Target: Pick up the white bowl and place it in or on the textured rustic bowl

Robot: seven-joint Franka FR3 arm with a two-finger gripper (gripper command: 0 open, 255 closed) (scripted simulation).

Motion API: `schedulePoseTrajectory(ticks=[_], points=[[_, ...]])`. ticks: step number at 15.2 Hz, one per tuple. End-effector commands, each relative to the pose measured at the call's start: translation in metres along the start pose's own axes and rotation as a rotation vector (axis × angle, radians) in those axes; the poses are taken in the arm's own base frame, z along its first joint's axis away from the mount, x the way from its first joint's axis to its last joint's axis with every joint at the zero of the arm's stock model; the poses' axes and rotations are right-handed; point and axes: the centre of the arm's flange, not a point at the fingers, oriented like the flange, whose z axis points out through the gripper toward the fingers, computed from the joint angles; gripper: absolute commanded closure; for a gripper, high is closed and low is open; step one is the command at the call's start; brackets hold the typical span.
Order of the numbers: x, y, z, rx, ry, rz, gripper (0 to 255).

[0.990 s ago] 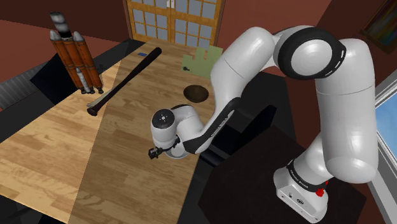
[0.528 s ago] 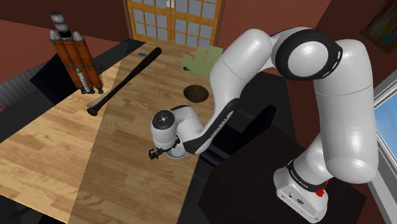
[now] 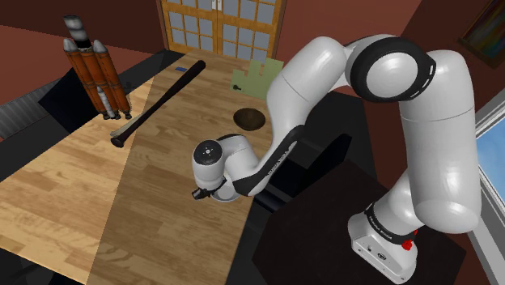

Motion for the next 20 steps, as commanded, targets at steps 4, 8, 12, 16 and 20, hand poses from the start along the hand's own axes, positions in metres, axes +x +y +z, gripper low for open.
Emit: schedulePoseTrajectory(ticks=[4, 8, 12, 16, 20], points=[[0.001, 0.001, -0.005, -0.001, 0.0, 0.0, 255], [0.005, 0.003, -0.025, -0.001, 0.0, 0.0, 255], [0.01, 0.005, -0.046, -0.001, 0.0, 0.0, 255], [0.014, 0.007, -0.066, -0.001, 0.0, 0.0, 255], [0.018, 0.009, -0.087, -0.001, 0.0, 0.0, 255]])
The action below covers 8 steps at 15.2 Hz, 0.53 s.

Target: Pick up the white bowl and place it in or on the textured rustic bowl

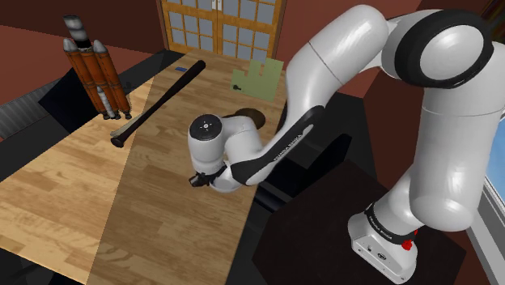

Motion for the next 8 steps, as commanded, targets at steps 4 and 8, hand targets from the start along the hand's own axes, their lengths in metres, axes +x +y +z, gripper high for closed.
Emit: schedulePoseTrajectory(ticks=[4, 8], points=[[0.005, 0.004, -0.025, 0.0, 0.0, 0.0, 255], [0.01, 0.006, -0.046, 0.0, 0.0, 0.0, 255]])
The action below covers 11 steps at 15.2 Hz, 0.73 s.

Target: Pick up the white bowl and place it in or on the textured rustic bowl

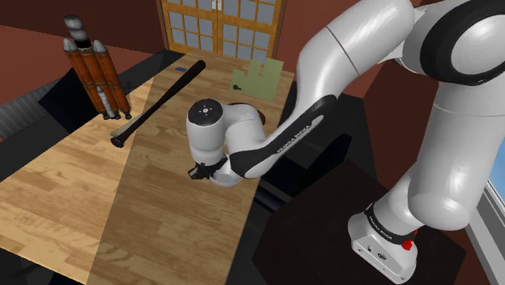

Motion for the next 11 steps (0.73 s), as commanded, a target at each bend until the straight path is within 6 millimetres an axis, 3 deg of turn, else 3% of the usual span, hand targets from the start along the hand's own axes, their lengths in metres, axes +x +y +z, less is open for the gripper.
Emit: schedulePoseTrajectory(ticks=[1, 4, 11], points=[[0.002, 0.001, -0.011, 0.0, 0.0, 0.0, 255], [0.005, 0.002, -0.025, 0.0, 0.0, 0.0, 255], [0.065, 0.072, -0.015, 0.0, 0.0, 0.0, 255]])
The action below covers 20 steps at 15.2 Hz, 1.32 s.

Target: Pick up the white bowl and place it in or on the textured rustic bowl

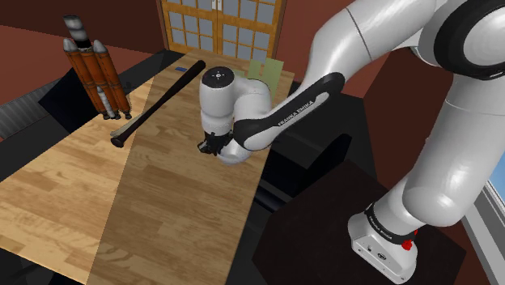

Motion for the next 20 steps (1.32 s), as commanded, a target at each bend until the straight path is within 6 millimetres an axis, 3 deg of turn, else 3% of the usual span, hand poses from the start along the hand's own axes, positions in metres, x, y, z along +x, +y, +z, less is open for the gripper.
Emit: schedulePoseTrajectory(ticks=[1, 20], points=[[0.017, 0.019, 0.007, 0.0, 0.0, -0.002, 255], [0.18, 0.208, 0.031, 0.0, 0.0, -0.002, 255]])
